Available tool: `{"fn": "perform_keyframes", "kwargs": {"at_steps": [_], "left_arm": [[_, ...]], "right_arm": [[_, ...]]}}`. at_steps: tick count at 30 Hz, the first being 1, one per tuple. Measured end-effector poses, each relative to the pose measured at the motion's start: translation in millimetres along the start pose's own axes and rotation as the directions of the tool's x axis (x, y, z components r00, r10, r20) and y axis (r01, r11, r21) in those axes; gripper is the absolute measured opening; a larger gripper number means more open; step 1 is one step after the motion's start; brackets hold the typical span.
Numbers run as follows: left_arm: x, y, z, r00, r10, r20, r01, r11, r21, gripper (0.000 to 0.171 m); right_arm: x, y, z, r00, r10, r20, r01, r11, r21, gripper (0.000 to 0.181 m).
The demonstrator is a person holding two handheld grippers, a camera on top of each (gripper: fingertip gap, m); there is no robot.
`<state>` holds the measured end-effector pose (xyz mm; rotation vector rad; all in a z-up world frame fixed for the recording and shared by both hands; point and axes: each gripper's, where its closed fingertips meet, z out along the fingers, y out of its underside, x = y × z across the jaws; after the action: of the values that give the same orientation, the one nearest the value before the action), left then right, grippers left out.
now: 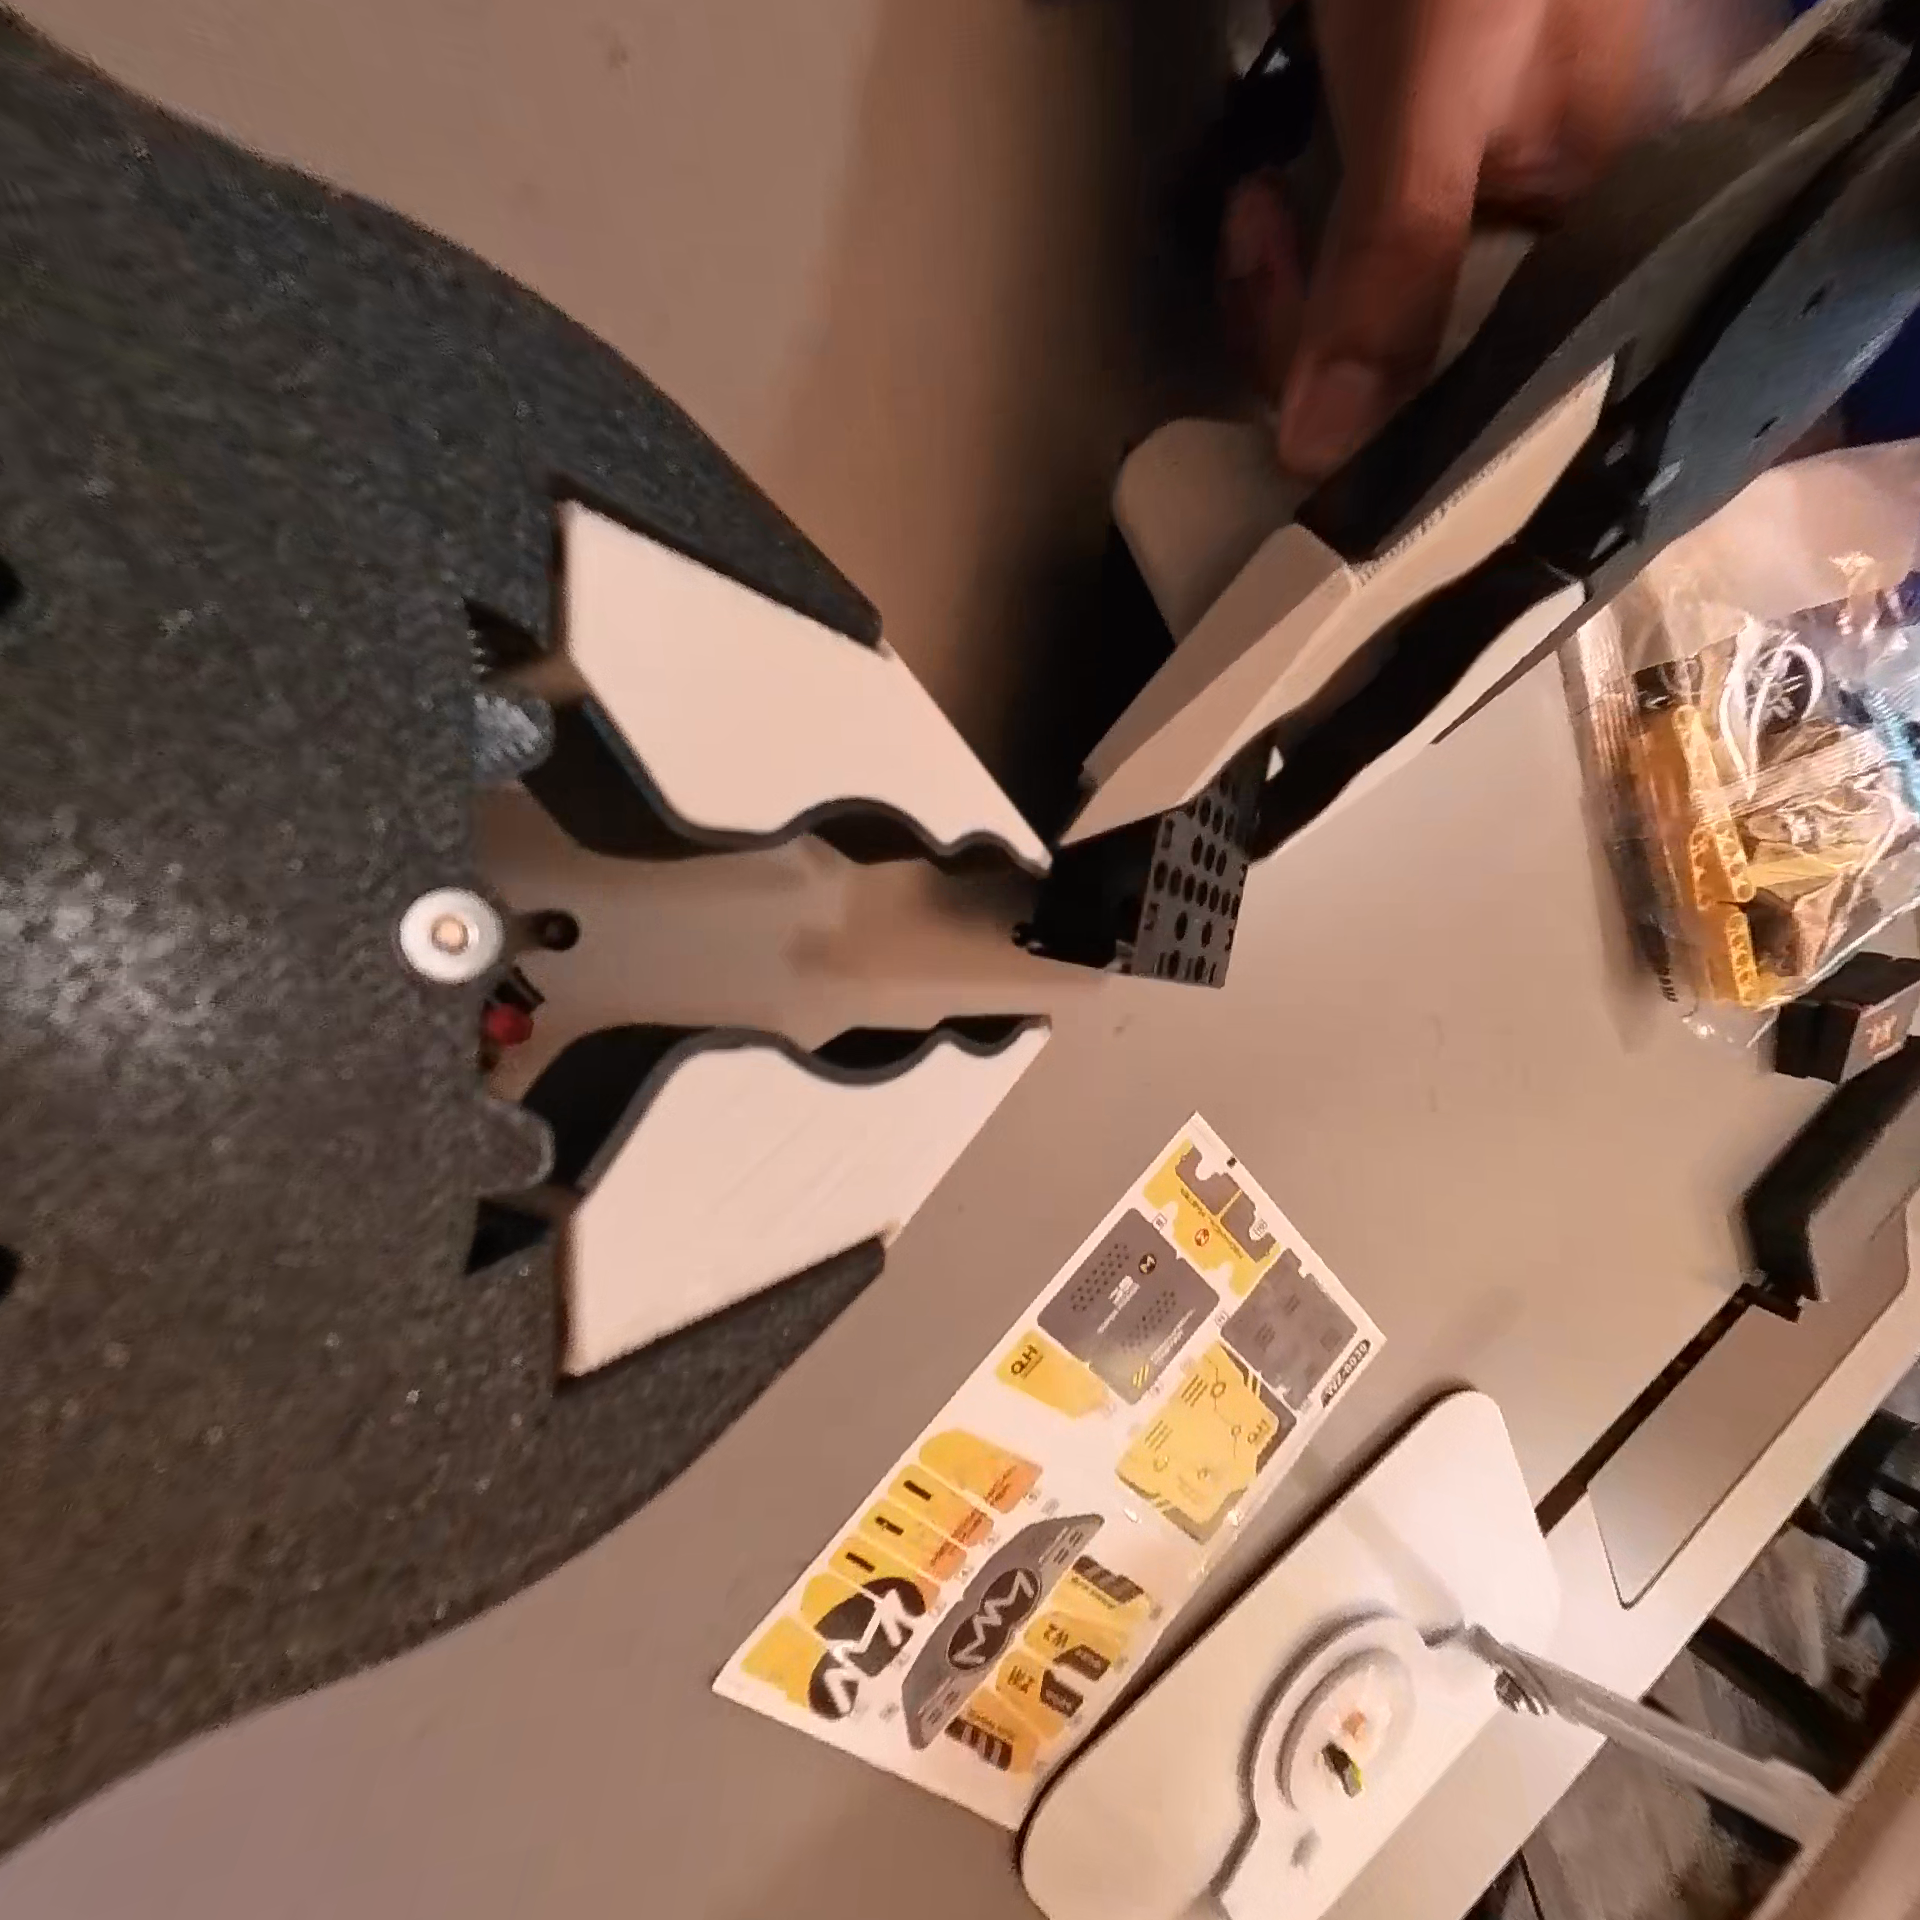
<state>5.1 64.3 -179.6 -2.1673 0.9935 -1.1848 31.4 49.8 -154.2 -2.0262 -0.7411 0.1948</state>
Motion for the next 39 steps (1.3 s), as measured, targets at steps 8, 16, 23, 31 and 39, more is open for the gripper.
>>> {"fn": "perform_keyframes", "kwargs": {"at_steps": [8, 16, 23, 31, 39], "left_arm": [[-1, -1, 0, 1.0, -0.009, 0.0, 0.009, 1.0, 0.005, 0.065], [-13, -3, 0, 0.989, 0.046, 0.138, -0.048, 0.999, 0.01, 0.065], [-14, -6, -2, 0.996, -0.001, 0.085, -0.001, 1.0, 0.025, 0.065], [-13, -6, -2, 0.997, -0.011, 0.073, 0.009, 1.0, 0.027, 0.065], [-13, -6, -2, 0.997, -0.01, 0.071, 0.008, 1.0, 0.026, 0.065]], "right_arm": [[-1, 2, 10, 0.999, -0.052, -0.017, 0.052, 0.999, -0.009, 0.005], [-17, 7, -3, 0.996, -0.011, 0.084, 0.016, 0.998, -0.063, 0.004], [5, 37, -33, 0.995, 0.092, -0.043, -0.094, 0.994, -0.051, 0.005], [16, 71, -63, 0.987, 0.144, -0.076, -0.151, 0.983, -0.106, 0.005], [12, 75, -62, 0.988, 0.135, -0.077, -0.144, 0.982, -0.125, 0.014]]}}
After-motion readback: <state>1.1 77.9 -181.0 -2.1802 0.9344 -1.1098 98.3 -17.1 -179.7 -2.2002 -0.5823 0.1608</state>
